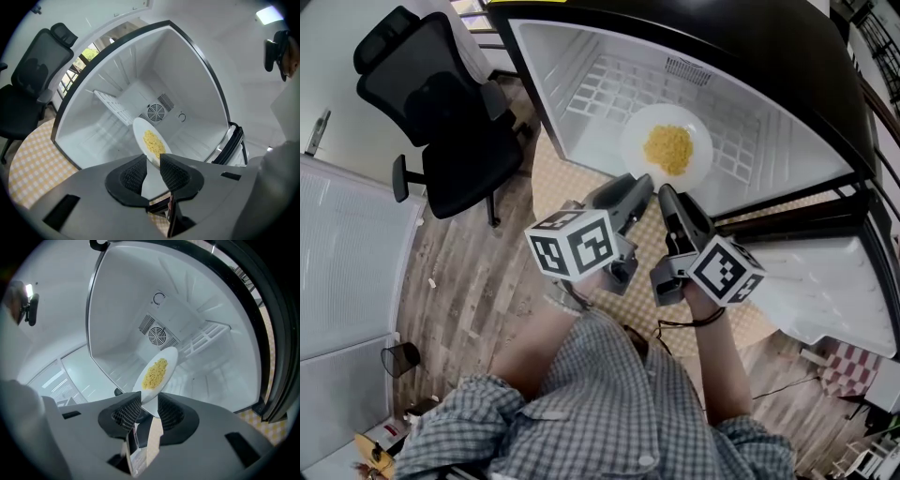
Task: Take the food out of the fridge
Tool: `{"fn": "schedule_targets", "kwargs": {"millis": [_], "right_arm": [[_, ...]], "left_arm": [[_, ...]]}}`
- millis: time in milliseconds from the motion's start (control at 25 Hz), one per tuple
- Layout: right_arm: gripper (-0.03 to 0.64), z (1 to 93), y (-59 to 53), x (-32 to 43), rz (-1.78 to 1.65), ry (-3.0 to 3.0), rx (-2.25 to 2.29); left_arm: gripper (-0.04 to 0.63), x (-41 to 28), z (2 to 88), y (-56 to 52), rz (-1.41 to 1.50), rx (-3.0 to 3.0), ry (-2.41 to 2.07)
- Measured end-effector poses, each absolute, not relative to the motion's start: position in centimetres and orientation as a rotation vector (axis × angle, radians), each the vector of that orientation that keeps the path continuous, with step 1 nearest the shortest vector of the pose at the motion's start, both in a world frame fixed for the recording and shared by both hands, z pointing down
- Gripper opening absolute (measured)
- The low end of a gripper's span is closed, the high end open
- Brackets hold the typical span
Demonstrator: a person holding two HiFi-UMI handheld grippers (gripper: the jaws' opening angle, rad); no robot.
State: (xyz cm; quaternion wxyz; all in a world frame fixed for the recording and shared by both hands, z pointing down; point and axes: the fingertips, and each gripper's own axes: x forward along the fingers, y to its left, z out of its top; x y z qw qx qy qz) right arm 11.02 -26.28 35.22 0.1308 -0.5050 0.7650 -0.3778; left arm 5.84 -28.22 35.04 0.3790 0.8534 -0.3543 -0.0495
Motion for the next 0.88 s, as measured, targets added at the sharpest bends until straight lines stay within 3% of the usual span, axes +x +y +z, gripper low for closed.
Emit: {"fn": "schedule_targets", "kwargs": {"millis": [880], "right_arm": [[0.109, 37.5, -23.7, 4.1, -1.163, 2.513, -1.249]], "left_arm": [[0.097, -1.2, 37.6, -24.5, -0.134, 2.074, -1.154]]}}
